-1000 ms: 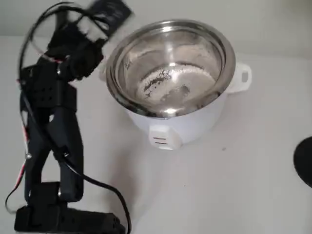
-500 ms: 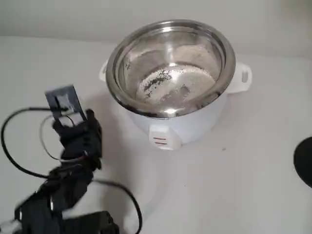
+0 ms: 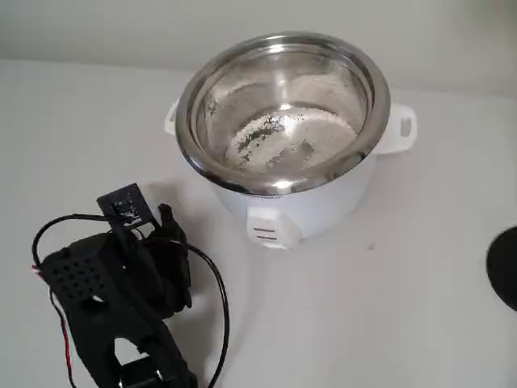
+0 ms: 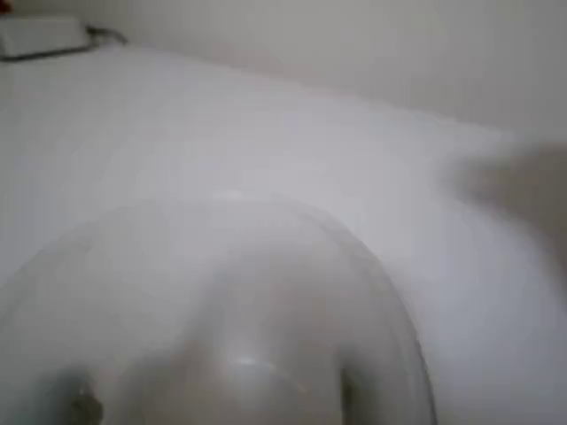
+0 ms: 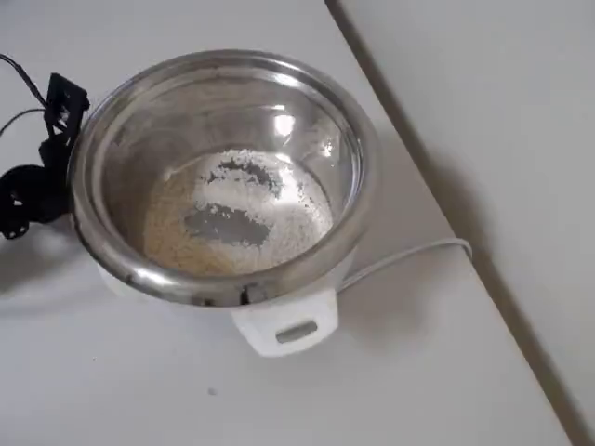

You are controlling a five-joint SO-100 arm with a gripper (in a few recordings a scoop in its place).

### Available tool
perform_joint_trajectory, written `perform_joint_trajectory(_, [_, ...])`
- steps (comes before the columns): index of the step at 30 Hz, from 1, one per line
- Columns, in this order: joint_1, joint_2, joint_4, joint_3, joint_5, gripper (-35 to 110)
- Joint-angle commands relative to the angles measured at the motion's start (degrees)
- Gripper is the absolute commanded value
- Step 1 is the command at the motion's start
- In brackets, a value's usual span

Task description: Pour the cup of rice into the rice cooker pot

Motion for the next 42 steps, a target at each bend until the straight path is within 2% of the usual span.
perform_joint_trajectory(1, [-2.20,-5.19,-3.16,-4.57,1.49,17])
perform_joint_trajectory(3, [-2.02,-7.21,-3.78,-7.21,2.46,42])
perform_joint_trajectory(6, [0.00,-10.11,-4.75,-10.46,1.93,49])
perform_joint_trajectory(9, [3.96,-11.87,-4.83,-11.87,-0.26,49])
perform_joint_trajectory(13, [10.37,-8.26,-6.06,-9.32,2.02,49])
perform_joint_trajectory(17, [13.62,5.71,-3.34,2.72,6.68,48])
perform_joint_trajectory(20, [13.18,23.03,3.25,13.27,10.46,48])
perform_joint_trajectory(22, [11.60,39.20,13.01,19.34,13.54,48])
perform_joint_trajectory(23, [10.46,48.96,21.36,21.71,14.77,48])
perform_joint_trajectory(24, [9.23,60.38,32.17,23.55,16.17,48])
perform_joint_trajectory(27, [4.83,96.86,75.67,21.97,24.61,48])
perform_joint_trajectory(28, [3.25,105.47,84.90,20.92,26.54,48])
perform_joint_trajectory(33, [2.81,135.88,112.15,21.62,29.79,48])
perform_joint_trajectory(37, [15.12,134.03,122.78,13.54,42.54,48])
perform_joint_trajectory(40, [23.64,133.77,137.64,4.48,58.10,48])
perform_joint_trajectory(42, [24.96,133.77,148.54,-0.18,58.54,48])
